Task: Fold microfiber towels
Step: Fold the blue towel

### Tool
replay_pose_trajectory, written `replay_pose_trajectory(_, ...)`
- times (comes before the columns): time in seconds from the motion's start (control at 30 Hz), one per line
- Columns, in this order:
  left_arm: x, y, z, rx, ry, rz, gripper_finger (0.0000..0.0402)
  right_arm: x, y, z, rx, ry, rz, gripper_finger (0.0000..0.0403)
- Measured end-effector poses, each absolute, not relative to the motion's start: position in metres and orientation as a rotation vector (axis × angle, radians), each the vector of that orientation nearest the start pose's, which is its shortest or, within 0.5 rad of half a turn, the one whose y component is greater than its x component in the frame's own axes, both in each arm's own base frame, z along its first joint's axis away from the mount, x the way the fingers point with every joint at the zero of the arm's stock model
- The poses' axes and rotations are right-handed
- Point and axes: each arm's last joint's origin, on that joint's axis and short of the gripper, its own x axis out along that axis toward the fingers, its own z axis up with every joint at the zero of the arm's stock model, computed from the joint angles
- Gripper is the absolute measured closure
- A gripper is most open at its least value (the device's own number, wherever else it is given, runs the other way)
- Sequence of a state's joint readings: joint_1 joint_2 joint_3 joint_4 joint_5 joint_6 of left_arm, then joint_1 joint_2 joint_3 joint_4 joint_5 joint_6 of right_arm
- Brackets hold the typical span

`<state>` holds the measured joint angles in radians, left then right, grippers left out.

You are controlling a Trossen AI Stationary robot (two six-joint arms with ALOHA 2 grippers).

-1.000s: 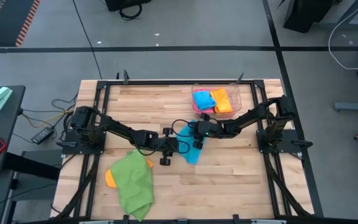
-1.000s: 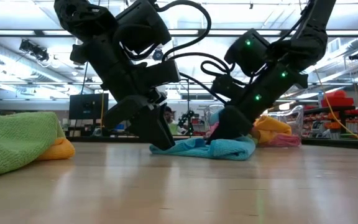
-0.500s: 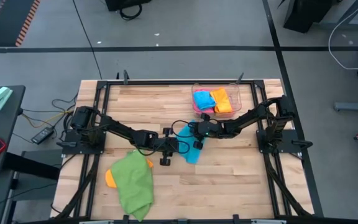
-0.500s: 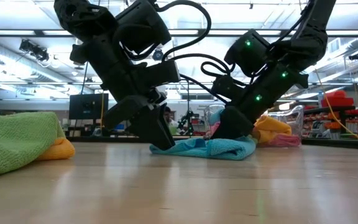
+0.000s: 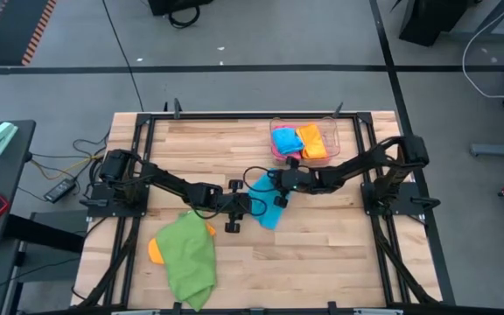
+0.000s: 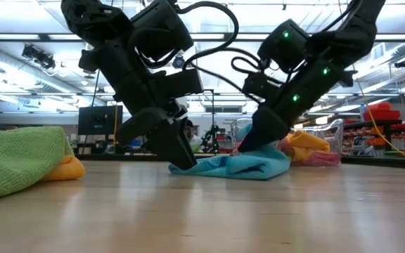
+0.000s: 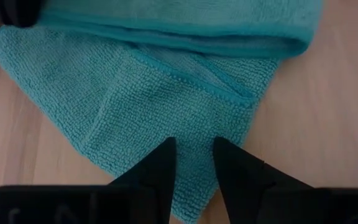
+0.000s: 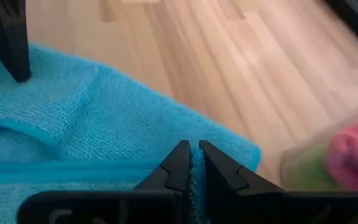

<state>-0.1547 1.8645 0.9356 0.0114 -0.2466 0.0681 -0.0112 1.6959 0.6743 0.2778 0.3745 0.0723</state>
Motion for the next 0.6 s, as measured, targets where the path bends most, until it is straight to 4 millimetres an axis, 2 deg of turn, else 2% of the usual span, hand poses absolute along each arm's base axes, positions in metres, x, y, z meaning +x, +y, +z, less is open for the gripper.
replay_pose_trajectory(0.27,0.346,-0.047,0.120,0.243,0.905,0.057,0.0279,0.294,-0.009,0.129,-0.061,0.769,-0.386,0.0362)
replay_pose_trajectory(0.6,0.346,-0.047,0.120,0.242,0.906,0.057,0.0281,0.277,0.012,0.129,-0.062,0.914,-0.349,0.0362)
